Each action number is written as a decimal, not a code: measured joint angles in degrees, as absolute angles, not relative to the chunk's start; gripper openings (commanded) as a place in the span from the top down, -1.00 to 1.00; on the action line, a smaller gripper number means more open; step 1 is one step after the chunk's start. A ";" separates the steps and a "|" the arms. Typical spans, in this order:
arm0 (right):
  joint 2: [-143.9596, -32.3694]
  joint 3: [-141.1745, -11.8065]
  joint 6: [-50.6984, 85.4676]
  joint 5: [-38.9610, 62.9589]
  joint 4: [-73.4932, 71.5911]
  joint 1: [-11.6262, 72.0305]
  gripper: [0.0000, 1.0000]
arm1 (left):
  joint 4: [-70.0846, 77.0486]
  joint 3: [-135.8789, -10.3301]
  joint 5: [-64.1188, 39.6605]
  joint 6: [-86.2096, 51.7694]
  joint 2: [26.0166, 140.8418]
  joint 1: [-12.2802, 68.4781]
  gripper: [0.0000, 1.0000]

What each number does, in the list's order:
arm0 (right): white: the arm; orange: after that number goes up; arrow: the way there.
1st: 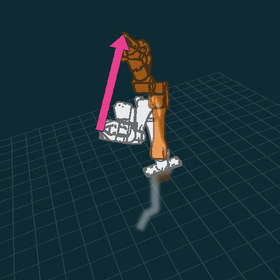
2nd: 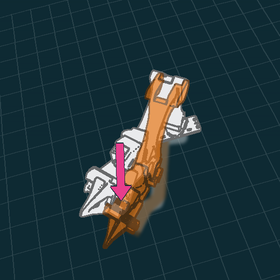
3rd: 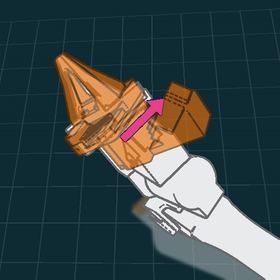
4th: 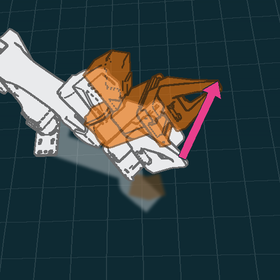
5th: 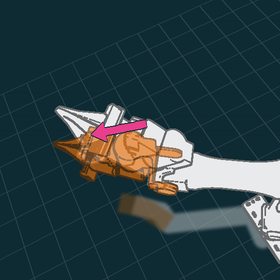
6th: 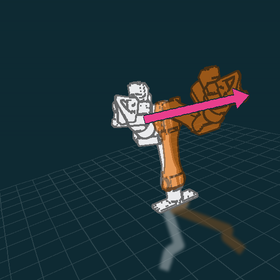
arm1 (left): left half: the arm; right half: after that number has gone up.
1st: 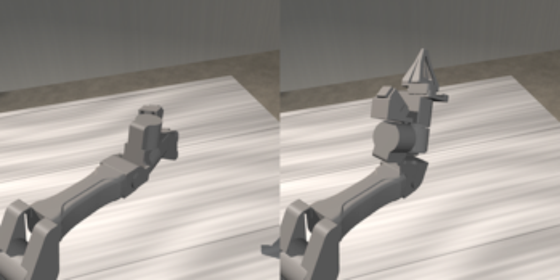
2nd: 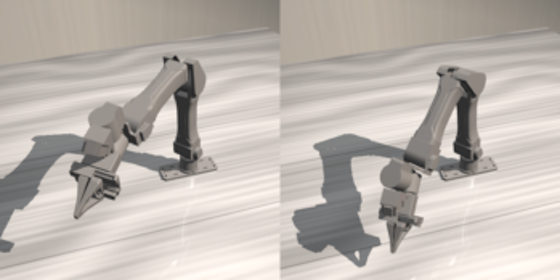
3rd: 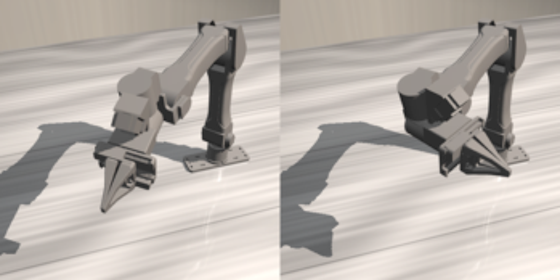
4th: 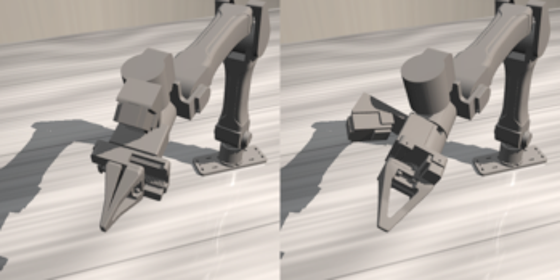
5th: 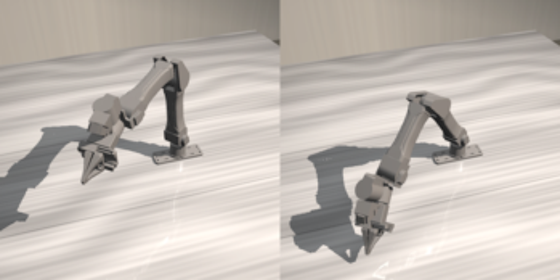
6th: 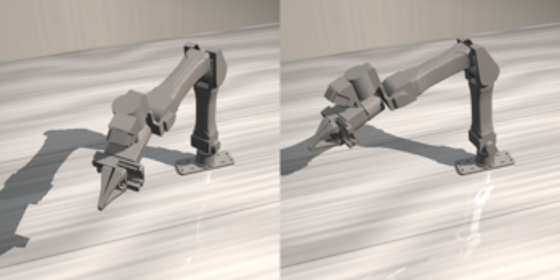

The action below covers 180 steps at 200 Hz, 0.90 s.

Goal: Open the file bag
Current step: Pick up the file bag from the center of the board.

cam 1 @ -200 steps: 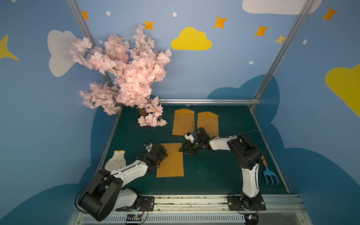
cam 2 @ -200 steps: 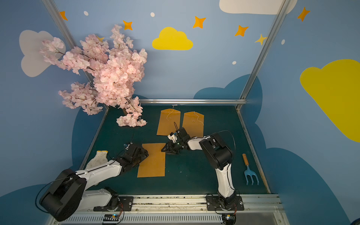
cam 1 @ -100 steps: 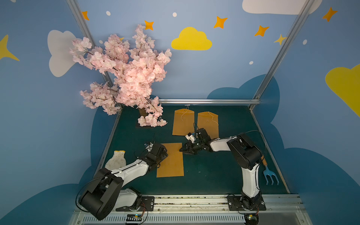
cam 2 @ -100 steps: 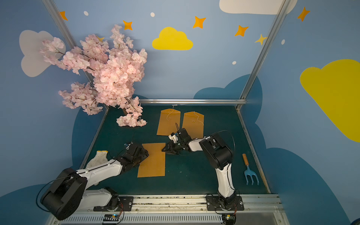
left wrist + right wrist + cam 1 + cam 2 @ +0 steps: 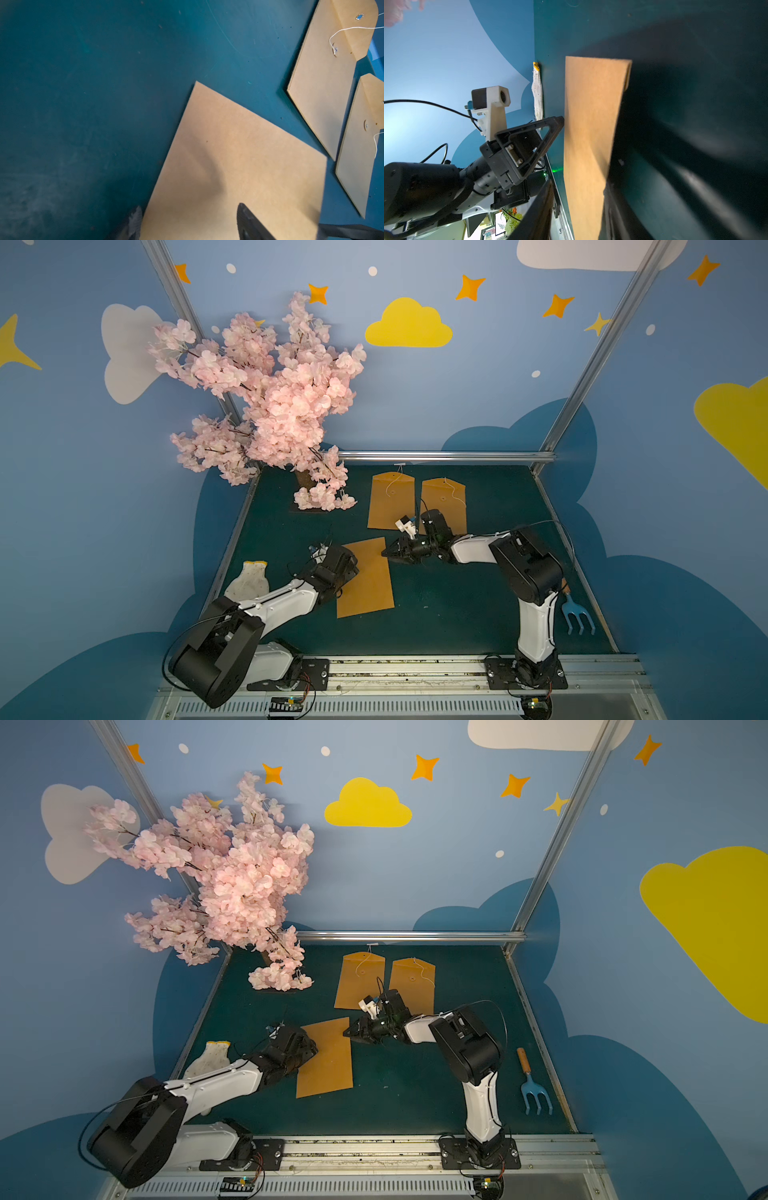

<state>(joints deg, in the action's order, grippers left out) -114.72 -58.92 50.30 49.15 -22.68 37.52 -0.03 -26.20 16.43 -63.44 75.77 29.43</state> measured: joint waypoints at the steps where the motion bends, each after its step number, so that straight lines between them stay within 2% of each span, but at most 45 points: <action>1: -114.67 -58.92 50.33 49.17 -22.76 37.52 0.17 | -0.03 -26.20 16.45 -63.46 75.77 29.43 -0.43; 43: -114.06 -58.92 51.64 52.77 -25.82 38.50 0.22 | 1.06 -26.46 16.56 -63.44 76.60 29.69 -0.44; 95: -113.47 -58.92 50.04 55.02 -21.56 40.73 0.29 | 2.85 -26.50 16.36 -63.46 77.36 29.69 -0.43; 156: -111.61 -60.55 43.24 52.42 -9.67 40.71 0.86 | 2.63 -26.30 16.10 -63.44 76.44 29.69 -0.45; 180: -111.57 -61.98 40.62 51.81 -5.78 40.58 0.98 | 1.48 -26.09 14.04 -63.44 74.89 29.85 -0.47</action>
<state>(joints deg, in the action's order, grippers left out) -111.57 -61.98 40.62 51.81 -5.78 40.58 1.48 -26.09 14.04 -63.44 74.89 29.85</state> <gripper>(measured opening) 0.046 0.732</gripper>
